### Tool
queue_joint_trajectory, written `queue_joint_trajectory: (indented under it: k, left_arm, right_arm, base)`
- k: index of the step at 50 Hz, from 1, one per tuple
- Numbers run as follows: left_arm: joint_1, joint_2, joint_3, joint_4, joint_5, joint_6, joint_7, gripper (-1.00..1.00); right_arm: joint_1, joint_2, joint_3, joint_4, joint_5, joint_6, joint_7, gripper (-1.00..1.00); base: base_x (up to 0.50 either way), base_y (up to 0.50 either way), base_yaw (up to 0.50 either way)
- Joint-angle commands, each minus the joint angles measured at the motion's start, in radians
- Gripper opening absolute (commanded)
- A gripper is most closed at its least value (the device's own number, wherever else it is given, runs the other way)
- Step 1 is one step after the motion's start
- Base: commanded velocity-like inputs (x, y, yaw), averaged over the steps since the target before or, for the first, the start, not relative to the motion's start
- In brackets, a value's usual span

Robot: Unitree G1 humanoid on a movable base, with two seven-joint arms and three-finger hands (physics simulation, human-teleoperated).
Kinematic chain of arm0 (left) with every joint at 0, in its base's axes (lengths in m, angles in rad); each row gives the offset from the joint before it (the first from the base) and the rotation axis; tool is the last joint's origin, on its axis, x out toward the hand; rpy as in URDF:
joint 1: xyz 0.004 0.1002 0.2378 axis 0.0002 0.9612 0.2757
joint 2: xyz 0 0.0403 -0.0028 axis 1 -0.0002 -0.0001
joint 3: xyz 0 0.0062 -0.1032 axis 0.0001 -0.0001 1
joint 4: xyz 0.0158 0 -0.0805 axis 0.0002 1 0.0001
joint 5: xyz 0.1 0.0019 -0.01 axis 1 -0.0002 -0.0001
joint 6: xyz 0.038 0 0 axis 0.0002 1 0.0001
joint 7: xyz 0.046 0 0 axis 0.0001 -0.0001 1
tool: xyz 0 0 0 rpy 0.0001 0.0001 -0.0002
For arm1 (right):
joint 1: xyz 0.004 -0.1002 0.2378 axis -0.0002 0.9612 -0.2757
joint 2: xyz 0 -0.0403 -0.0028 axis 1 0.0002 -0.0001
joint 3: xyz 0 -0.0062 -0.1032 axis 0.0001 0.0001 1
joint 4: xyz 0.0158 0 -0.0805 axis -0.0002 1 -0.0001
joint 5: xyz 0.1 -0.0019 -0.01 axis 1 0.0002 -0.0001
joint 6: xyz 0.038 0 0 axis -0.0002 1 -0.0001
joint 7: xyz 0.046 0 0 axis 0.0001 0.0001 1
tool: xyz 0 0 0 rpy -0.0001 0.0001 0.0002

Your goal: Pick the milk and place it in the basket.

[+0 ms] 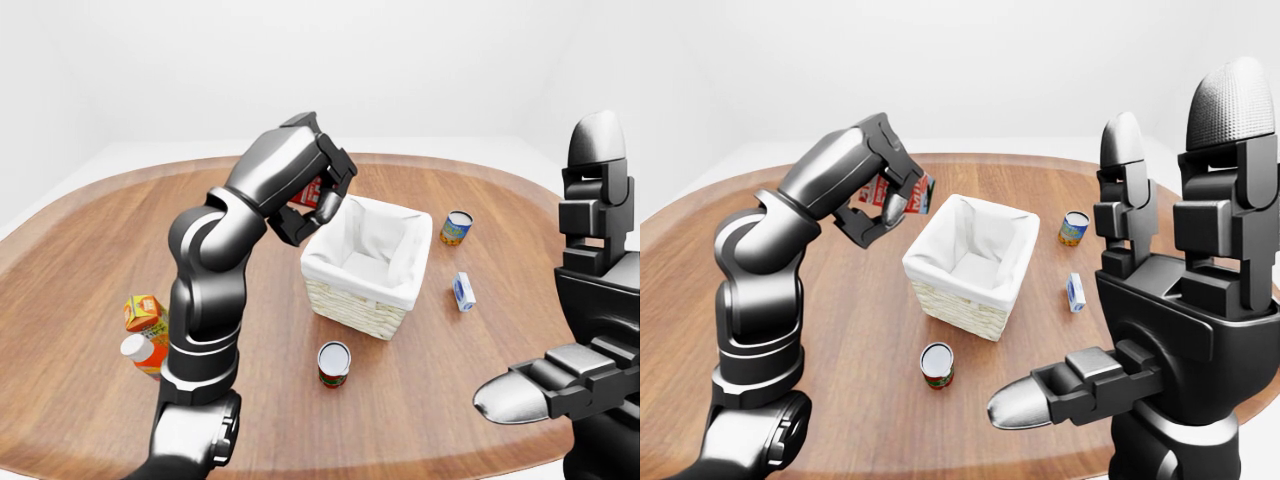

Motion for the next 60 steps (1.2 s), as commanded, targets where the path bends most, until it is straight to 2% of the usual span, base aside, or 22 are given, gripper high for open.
queue_joint_trajectory:
  k: [1, 11, 30, 34, 45, 50, 60]
  left_arm:
    - [-0.021, -0.069, -0.041, -0.035, 0.064, 0.000, 0.000, -1.00]
    - [-0.017, -0.138, -0.076, -0.032, 0.107, 0.000, 0.000, -1.00]
    - [-0.027, -0.239, -0.125, -0.015, 0.156, 0.000, 0.000, -1.00]
    - [-0.028, -0.249, -0.127, -0.007, 0.154, 0.000, 0.000, -1.00]
    - [-0.127, -0.253, -0.103, 0.105, 0.089, 0.000, 0.000, -1.00]
    - [-0.137, -0.263, -0.115, 0.131, 0.061, 0.000, 0.004, -1.00]
    - [-0.192, -0.265, -0.100, 0.226, -0.009, 0.000, 0.069, -1.00]
  right_arm:
    - [0.000, -0.002, 0.000, 0.000, 0.002, 0.000, -0.002, 1.00]
    - [0.002, -0.007, 0.001, 0.000, 0.009, 0.000, -0.007, 1.00]
    - [0.002, 0.006, 0.000, 0.000, -0.003, 0.000, 0.009, 1.00]
    - [0.001, 0.006, 0.000, 0.000, -0.003, 0.000, 0.007, 1.00]
    - [-0.001, 0.012, -0.001, 0.000, -0.007, 0.000, 0.014, 1.00]
    - [-0.001, -0.003, -0.001, 0.000, 0.008, 0.000, -0.002, 1.00]
    - [-0.001, -0.006, -0.004, 0.000, 0.014, 0.000, -0.007, 1.00]
  base:
    - [0.00, 0.00, 0.00]
    - [0.00, 0.00, 0.00]
    - [0.00, 0.00, 0.00]
    - [0.00, 0.00, 0.00]
    - [0.00, 0.00, 0.00]
    - [0.00, 0.00, 0.00]
    - [0.00, 0.00, 0.00]
